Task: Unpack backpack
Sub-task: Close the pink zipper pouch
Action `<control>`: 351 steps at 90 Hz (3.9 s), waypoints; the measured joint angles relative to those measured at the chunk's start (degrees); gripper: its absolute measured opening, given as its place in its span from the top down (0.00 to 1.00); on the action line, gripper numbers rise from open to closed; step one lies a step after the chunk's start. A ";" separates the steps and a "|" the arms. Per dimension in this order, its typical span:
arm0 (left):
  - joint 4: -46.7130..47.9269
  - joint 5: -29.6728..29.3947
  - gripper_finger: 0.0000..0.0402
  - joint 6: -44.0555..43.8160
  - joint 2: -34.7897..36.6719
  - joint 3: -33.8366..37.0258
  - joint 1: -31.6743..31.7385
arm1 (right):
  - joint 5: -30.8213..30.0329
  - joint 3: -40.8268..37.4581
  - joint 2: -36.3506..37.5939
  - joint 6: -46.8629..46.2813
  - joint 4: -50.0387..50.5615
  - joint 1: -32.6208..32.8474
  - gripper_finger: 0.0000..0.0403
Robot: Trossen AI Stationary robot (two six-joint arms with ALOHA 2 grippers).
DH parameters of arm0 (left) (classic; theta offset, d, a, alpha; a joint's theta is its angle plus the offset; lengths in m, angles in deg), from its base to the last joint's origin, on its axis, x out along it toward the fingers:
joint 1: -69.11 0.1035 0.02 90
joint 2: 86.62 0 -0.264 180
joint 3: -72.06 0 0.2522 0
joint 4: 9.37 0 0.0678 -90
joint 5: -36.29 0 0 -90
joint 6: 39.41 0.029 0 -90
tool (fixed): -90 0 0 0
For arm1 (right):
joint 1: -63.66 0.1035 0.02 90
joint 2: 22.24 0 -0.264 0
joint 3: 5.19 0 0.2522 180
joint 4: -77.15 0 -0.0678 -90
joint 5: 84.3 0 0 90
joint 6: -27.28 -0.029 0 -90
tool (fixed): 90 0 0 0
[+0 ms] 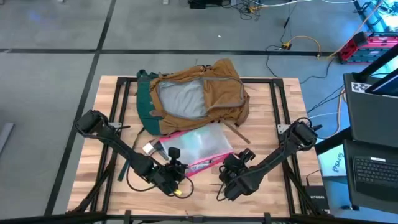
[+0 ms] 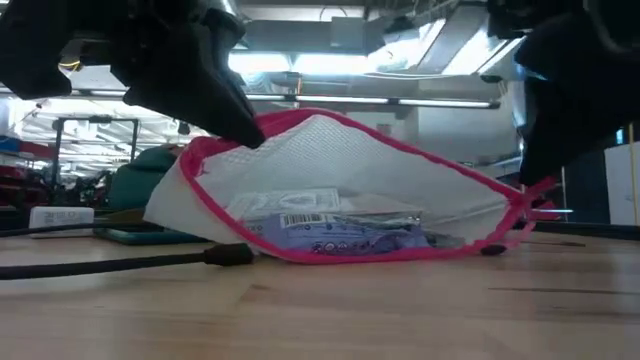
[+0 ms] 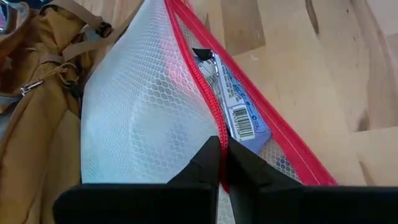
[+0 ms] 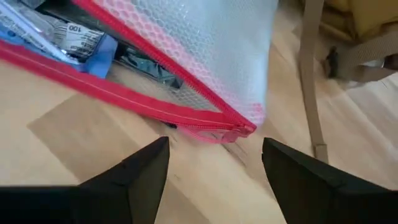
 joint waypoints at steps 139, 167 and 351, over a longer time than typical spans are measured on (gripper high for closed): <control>0.45 2.60 1.00 -0.45 0.00 0.00 -0.04 | -4.11 -14.58 -0.42 3.96 -20.56 2.38 0.43; 0.47 3.25 1.00 -0.59 0.00 0.00 -0.04 | -8.32 -18.17 -0.32 8.72 -31.64 2.95 0.54; 13.66 3.04 1.00 -13.03 -0.52 0.13 -4.45 | -18.56 -16.26 -0.03 -5.57 -20.15 9.39 0.66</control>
